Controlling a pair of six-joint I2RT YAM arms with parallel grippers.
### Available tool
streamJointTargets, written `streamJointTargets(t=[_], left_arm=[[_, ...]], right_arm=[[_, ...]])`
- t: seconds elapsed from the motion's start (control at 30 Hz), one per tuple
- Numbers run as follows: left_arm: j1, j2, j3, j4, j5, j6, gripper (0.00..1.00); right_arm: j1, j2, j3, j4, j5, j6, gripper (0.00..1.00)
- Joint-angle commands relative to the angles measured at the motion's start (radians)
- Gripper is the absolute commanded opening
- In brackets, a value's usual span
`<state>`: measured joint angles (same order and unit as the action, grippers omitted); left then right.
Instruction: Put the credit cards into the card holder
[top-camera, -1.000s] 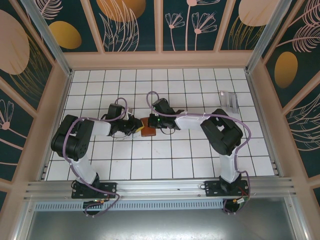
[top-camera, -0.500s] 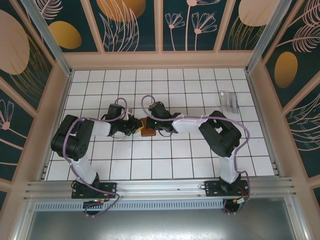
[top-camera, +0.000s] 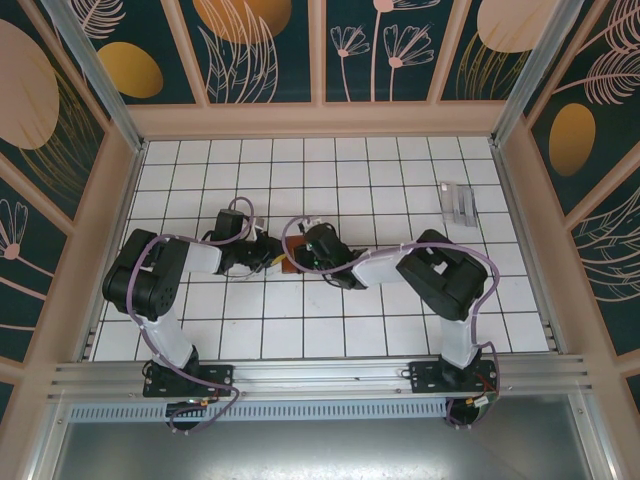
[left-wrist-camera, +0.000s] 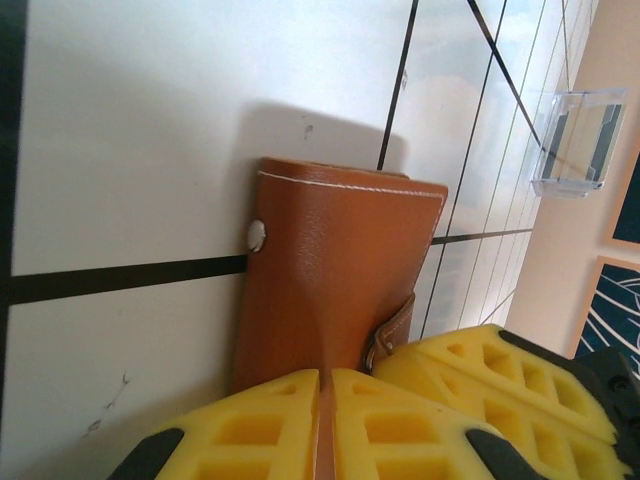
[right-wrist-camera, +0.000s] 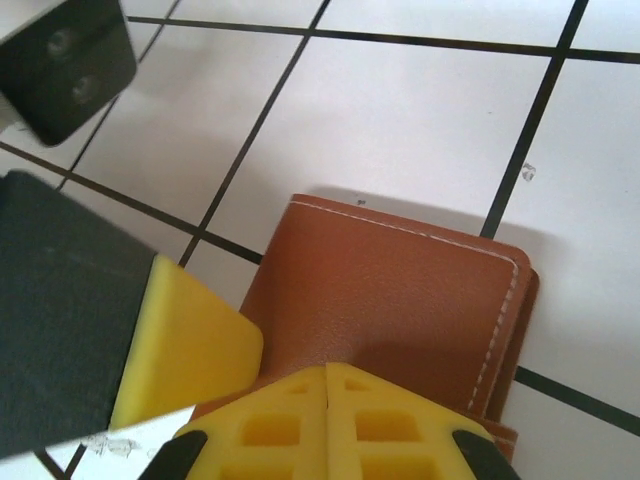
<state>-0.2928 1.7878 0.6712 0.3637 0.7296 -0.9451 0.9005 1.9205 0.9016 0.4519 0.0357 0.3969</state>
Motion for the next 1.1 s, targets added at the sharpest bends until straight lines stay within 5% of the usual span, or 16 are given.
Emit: streamJointTargets(t=[0.0,0.27,0.47,0.57,0.6,0.63,0.9,1.07], left_arm=[[-0.004,0.033,-0.028,-0.020,-0.024,-0.017,0.15],[-0.003,-0.016,-0.011,-0.030,-0.035,-0.018,0.15],[0.010,-0.145,0.044,-0.080,-0.083,-0.003,0.31],[0.019,-0.240,0.102,-0.168,-0.157,0.055,0.57],[0.021,-0.272,0.124,-0.206,-0.201,0.090,0.98],[0.027,-0.303,0.146,-0.246,-0.247,0.129,0.99],[0.051,-0.568,0.130,-0.276,-0.642,0.320,0.99],[0.050,-0.770,-0.064,-0.122,-0.892,0.397,0.99]], right_arm=[[0.003,0.095,-0.118,-0.151,-0.143,-0.050,0.00],[-0.043,0.010,-0.066,-0.181,-0.182,-0.055,0.01],[-0.072,-0.202,0.022,-0.223,-0.125,-0.076,0.44],[-0.075,-0.332,0.026,-0.197,-0.061,-0.105,0.68],[-0.075,-0.378,0.025,-0.193,-0.030,-0.119,0.94],[-0.075,-0.425,0.022,-0.193,0.014,-0.138,0.99],[-0.137,-0.819,-0.129,-0.134,0.318,-0.333,0.99],[-0.313,-1.051,-0.324,-0.084,0.249,-0.330,0.99]])
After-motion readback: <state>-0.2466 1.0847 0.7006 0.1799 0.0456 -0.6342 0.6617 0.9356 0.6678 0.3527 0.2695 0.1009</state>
